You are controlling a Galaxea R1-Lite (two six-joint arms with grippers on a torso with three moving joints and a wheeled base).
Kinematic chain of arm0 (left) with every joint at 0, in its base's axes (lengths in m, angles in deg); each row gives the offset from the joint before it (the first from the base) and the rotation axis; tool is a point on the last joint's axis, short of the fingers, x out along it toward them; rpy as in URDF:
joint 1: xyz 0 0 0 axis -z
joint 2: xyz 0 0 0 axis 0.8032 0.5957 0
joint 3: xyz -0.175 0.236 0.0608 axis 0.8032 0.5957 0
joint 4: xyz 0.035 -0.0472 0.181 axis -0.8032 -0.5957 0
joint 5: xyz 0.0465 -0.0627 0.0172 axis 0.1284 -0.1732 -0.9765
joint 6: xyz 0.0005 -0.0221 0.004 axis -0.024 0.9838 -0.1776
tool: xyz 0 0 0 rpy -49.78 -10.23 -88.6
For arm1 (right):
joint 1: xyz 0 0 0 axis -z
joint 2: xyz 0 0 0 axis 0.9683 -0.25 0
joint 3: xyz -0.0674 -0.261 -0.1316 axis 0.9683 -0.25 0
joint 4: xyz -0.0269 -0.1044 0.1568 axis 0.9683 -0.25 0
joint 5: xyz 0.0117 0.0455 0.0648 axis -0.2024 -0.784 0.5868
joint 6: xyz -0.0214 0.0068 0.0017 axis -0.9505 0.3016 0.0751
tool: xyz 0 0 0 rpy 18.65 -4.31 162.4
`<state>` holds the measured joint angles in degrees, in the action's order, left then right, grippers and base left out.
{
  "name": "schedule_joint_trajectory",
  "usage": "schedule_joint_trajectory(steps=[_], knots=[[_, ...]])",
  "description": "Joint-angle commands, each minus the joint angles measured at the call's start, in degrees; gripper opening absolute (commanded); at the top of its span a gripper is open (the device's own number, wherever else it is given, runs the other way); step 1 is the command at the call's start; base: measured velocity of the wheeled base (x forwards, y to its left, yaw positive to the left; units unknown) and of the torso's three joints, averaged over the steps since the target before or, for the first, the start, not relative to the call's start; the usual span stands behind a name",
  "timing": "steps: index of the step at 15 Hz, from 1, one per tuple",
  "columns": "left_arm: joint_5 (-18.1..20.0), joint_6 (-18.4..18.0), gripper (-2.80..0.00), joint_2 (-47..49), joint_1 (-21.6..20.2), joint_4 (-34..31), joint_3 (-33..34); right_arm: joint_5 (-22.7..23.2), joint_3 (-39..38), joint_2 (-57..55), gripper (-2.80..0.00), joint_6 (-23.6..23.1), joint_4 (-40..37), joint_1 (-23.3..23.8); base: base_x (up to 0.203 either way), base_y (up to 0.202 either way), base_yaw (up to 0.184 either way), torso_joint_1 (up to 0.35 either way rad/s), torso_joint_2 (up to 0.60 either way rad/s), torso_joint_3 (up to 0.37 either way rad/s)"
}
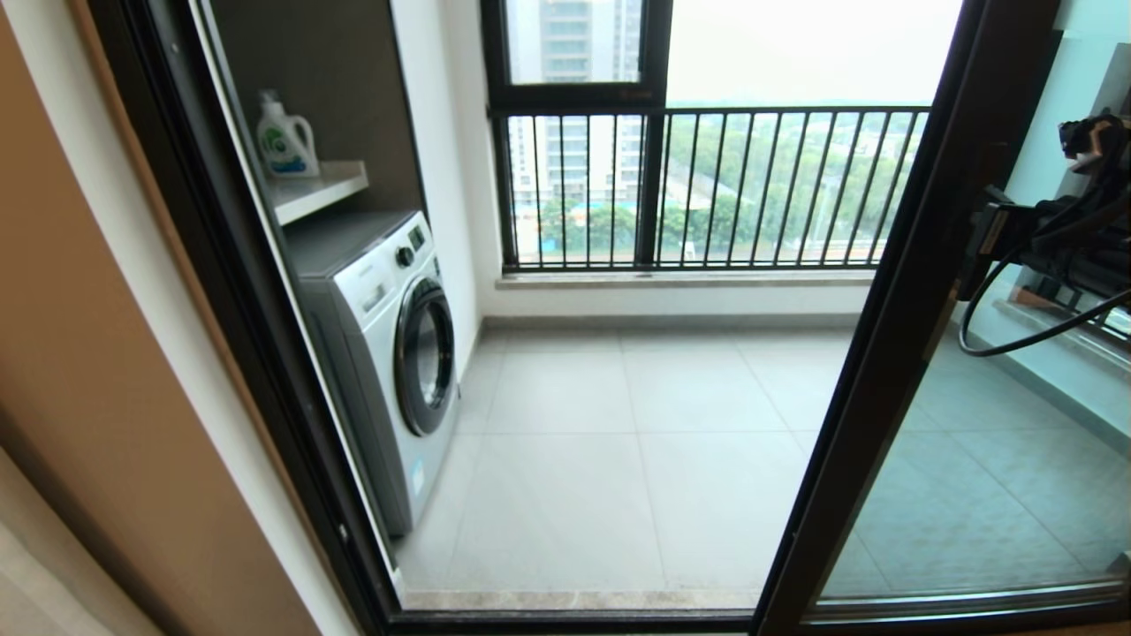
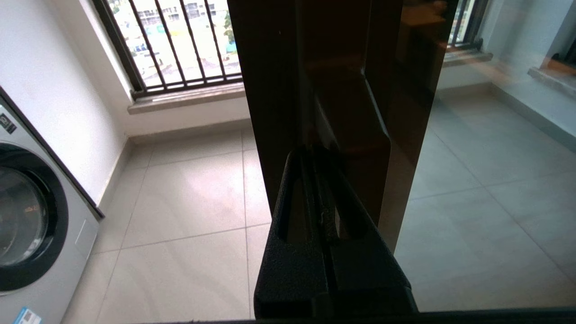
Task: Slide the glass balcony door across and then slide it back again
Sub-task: Open the slid door
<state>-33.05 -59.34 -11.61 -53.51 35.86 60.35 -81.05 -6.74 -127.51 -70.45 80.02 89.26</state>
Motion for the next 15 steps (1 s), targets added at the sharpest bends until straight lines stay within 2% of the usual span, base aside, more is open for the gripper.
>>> schedule_joint_trajectory(steps=[1, 15], knots=[[0.0, 0.0, -2.8, 0.0, 0.0, 0.0, 0.1, -0.3, -0.2, -1.1, -2.8, -0.4, 2.6, 2.2, 0.0, 0.0, 0.0, 0.0, 0.0, 0.0], [-0.1, 0.0, -2.8, 0.0, 0.0, 0.0, 0.1, 1.5, -0.6, -2.1, -2.8, -0.5, 3.2, 8.9, 0.0, 0.0, 0.0, 0.0, 0.0, 0.0]])
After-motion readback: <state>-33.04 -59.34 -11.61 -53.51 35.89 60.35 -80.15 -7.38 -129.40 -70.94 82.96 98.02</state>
